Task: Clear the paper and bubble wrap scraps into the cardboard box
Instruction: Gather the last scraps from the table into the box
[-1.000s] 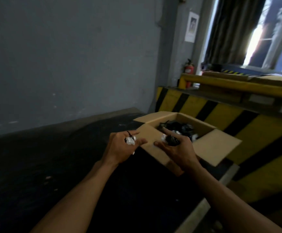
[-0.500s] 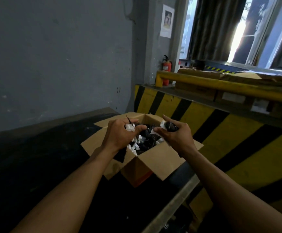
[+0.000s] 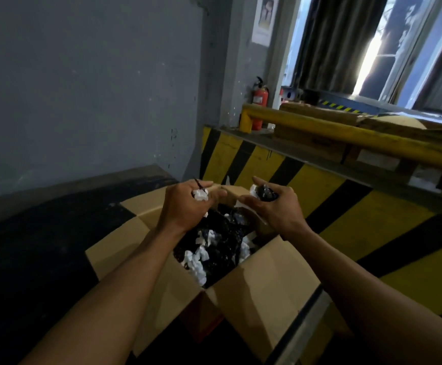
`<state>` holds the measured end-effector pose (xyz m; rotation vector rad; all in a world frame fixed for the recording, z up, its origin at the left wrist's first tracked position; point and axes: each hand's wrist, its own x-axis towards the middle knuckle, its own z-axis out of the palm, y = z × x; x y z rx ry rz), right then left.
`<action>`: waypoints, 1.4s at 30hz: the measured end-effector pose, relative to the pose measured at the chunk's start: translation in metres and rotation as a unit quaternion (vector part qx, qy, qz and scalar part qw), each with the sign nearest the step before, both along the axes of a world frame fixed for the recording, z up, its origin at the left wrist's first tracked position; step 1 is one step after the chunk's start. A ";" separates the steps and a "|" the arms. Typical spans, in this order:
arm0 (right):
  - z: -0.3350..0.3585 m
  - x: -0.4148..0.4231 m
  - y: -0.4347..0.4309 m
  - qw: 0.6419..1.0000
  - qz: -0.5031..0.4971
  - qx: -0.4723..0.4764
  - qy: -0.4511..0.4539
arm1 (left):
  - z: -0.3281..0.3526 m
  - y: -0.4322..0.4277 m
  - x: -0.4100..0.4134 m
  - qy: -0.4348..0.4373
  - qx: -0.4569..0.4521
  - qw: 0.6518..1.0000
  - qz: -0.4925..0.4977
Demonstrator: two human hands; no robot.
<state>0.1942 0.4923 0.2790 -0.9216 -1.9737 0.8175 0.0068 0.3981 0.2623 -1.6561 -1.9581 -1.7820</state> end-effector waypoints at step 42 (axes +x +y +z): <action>-0.120 -0.029 0.178 0.915 0.388 -0.096 -0.060 | -0.090 0.073 0.098 -0.080 -0.263 0.909 0.312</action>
